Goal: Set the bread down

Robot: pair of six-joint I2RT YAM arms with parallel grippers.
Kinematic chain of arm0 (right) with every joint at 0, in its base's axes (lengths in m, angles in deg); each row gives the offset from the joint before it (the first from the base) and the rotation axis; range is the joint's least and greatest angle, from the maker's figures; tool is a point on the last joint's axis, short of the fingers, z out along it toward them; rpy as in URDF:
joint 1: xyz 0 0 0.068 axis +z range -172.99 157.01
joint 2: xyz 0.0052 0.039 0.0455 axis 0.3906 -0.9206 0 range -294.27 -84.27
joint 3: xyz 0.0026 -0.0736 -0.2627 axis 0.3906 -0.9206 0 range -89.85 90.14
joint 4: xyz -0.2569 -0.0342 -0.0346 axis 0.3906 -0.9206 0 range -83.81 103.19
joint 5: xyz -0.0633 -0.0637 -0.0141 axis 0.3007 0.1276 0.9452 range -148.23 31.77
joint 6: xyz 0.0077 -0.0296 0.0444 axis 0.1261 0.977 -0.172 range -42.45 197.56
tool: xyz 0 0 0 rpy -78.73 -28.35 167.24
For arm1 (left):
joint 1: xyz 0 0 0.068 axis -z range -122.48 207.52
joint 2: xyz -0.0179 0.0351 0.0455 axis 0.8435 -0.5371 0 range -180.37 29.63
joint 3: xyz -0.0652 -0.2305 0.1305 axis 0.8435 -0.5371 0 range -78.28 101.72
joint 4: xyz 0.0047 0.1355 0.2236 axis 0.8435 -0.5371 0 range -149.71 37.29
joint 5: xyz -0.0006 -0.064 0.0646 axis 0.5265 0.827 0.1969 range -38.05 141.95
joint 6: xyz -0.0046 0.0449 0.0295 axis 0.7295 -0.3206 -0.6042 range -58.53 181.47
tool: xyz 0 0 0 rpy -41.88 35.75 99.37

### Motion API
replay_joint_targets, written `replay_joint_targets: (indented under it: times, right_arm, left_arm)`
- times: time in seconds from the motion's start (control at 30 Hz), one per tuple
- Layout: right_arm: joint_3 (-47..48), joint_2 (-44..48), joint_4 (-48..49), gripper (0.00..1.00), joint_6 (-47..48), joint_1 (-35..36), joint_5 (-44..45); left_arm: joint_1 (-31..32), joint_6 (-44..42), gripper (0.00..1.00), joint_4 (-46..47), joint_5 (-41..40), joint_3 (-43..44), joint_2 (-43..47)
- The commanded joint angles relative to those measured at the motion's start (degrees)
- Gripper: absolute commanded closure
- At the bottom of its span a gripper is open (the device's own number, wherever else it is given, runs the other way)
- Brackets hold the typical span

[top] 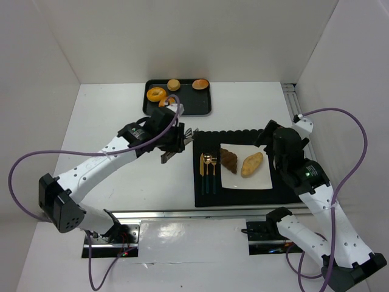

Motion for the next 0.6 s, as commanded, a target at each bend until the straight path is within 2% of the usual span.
replay_joint_targets:
  times: [0.0, 0.17, 0.2, 0.3, 0.43, 0.57]
  right_arm:
    - [1.28, 0.64, -0.65, 0.0, -0.02, 0.39, -0.06]
    - [0.22, 0.64, 0.05, 0.0, -0.02, 0.39, -0.06]
    - [0.22, 0.64, 0.05, 0.0, -0.02, 0.39, -0.76]
    - [-0.31, 0.03, 0.76, 0.0, -0.02, 0.39, -1.37]
    - [-0.31, -0.51, 1.28, 0.0, -0.02, 0.39, -1.38]
    - [-0.83, -0.51, 1.28, 0.0, -0.02, 0.39, -1.91]
  left_arm:
    - [-3.19, 3.19, 0.5, -0.26, -5.15, -2.6, 4.49]
    - [-8.9, 3.81, 0.54, -0.27, -3.84, -8.05, 7.4]
    - [-9.43, 3.81, 0.54, 1.22, -3.84, -11.8, 8.71]
    - [-9.44, 4.33, 0.54, 7.44, -3.32, -16.83, 10.47]
    - [-8.56, 8.1, 0.49, 13.44, -9.44, -24.31, 10.48]
    - [-4.88, 11.8, 0.49, 20.38, -13.85, -29.15, 8.46]
